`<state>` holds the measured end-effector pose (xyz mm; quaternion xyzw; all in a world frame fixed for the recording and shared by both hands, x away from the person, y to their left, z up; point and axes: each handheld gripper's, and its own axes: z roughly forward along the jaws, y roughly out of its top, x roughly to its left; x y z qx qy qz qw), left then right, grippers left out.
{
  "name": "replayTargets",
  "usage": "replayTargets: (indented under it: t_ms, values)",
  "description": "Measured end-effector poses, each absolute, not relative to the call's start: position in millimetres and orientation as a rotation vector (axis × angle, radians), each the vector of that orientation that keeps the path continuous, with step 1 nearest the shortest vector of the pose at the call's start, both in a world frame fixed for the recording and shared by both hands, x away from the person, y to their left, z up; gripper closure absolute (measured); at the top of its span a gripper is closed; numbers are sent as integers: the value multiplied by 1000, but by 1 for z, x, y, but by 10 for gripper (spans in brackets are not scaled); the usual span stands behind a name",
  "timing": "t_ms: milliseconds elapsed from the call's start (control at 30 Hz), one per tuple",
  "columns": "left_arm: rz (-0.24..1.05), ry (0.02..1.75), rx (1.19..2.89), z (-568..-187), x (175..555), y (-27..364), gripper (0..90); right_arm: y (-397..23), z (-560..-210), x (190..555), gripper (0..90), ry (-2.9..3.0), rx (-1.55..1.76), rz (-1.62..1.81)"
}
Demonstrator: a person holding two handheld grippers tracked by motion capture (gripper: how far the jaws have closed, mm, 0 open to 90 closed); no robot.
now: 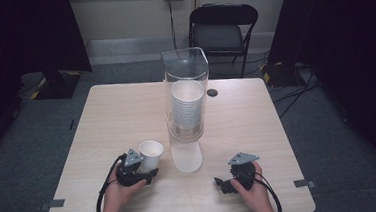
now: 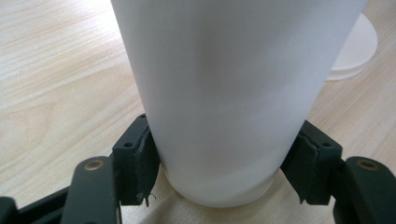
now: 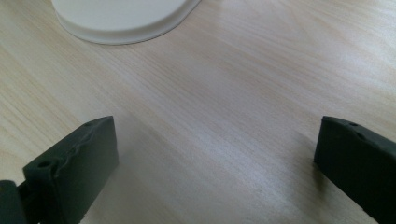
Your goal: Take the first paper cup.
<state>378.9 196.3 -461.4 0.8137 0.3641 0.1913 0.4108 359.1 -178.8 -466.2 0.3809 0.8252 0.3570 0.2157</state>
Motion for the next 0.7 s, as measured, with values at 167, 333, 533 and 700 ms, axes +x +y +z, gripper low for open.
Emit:
replayTargets:
  t_ms: [167,333,533,700]
  values:
    - [486,912,2047,-463,378,198,343,-179,-466,359,0,2287,1056,989]
    - [486,912,2052,-464,378,200,341,-179,-466,359,0,2287,1056,990]
    - [485,917,2052,-465,377,204,339,-179,-466,359,0,2288,1056,990]
    - [481,936,2041,-466,377,207,335,-179,-466,359,0,2287,1056,990]
